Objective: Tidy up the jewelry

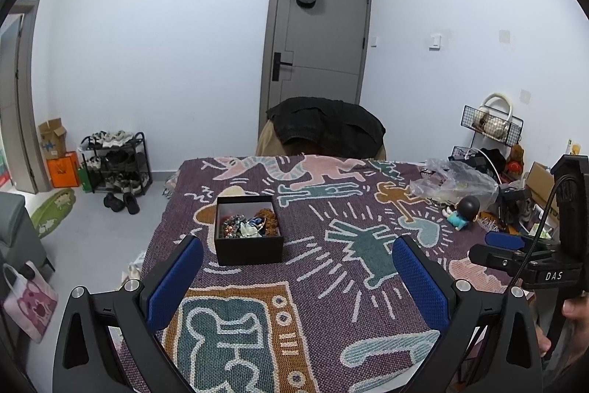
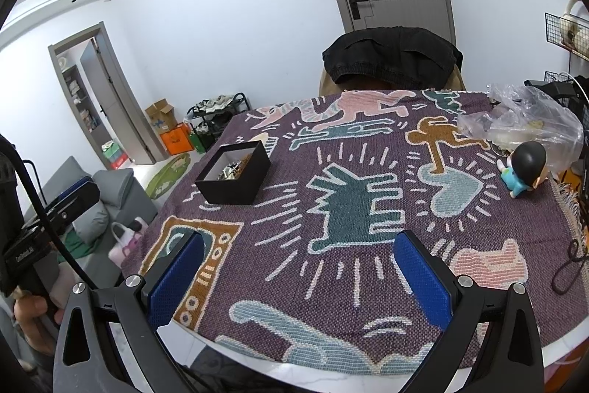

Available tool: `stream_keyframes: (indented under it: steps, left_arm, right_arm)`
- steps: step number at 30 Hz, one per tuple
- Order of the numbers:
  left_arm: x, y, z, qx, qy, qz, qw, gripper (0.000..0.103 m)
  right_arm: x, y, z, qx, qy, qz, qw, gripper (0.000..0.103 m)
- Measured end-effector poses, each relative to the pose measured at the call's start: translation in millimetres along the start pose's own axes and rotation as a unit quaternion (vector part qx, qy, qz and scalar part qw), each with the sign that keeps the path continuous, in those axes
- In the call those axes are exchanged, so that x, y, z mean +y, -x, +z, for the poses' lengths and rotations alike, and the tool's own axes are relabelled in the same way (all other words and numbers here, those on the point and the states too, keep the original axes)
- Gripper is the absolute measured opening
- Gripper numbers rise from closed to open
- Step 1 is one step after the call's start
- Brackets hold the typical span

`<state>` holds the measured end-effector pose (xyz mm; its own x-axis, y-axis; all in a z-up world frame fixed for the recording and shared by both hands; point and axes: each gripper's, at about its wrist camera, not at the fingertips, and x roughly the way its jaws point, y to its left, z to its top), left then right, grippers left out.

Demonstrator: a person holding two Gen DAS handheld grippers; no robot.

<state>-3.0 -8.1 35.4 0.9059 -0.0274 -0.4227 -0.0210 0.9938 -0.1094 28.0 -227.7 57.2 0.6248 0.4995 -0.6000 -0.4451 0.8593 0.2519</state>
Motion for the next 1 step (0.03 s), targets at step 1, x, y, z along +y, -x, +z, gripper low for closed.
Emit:
stream_keyframes:
  steps: [1]
  left_arm:
    - [0.0,0.3,0.2,-0.002,0.000,0.002,1.0000,0.103]
  right_arm:
    - [-0.8,-0.3,0.0,0.000,-0.001,0.000,1.000,0.103]
